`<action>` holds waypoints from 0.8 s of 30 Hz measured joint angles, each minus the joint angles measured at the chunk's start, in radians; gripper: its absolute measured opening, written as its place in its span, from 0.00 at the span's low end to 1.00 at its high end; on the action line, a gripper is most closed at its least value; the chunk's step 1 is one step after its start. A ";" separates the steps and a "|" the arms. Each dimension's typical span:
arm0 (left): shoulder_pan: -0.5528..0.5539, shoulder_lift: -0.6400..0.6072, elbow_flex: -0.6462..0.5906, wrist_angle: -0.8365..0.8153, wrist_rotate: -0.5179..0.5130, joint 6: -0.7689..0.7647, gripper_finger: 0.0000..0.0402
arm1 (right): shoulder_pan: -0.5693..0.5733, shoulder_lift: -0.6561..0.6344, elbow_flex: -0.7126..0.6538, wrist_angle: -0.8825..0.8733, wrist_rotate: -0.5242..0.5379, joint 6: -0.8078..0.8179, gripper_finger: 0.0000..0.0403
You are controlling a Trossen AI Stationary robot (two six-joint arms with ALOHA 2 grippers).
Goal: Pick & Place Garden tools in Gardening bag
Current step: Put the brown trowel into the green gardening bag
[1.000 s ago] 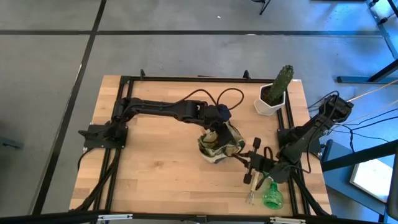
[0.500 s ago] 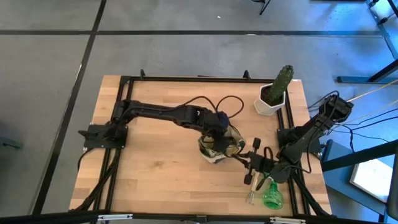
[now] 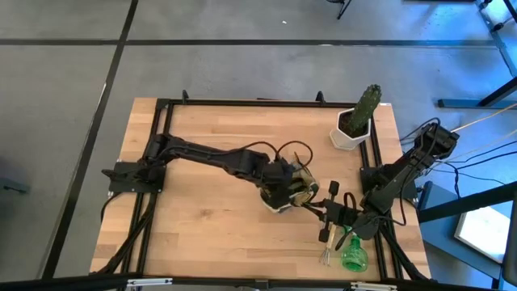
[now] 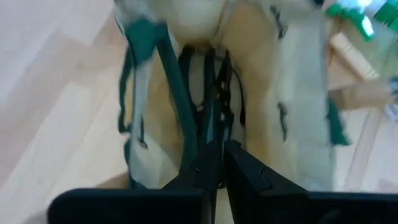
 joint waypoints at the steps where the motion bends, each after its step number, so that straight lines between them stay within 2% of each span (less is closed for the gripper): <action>1: -0.002 0.000 -0.021 0.012 0.003 -0.008 0.04 | 0.000 0.000 0.000 0.000 0.000 0.005 0.00; 6: 0.001 -0.001 -0.101 0.090 0.024 -0.017 0.03 | 0.000 0.000 0.000 0.000 0.000 0.008 0.00; 15: -0.014 -0.001 -0.104 0.202 0.035 0.046 0.02 | 0.000 -0.001 0.001 0.014 0.000 -0.018 0.00; 19: -0.014 -0.001 -0.106 0.202 0.073 0.045 0.02 | 0.000 -0.001 0.001 0.026 0.001 -0.038 0.00; 24: -0.024 -0.001 -0.107 0.202 0.053 0.052 0.01 | 0.000 -0.010 0.001 0.018 -0.001 -0.045 0.00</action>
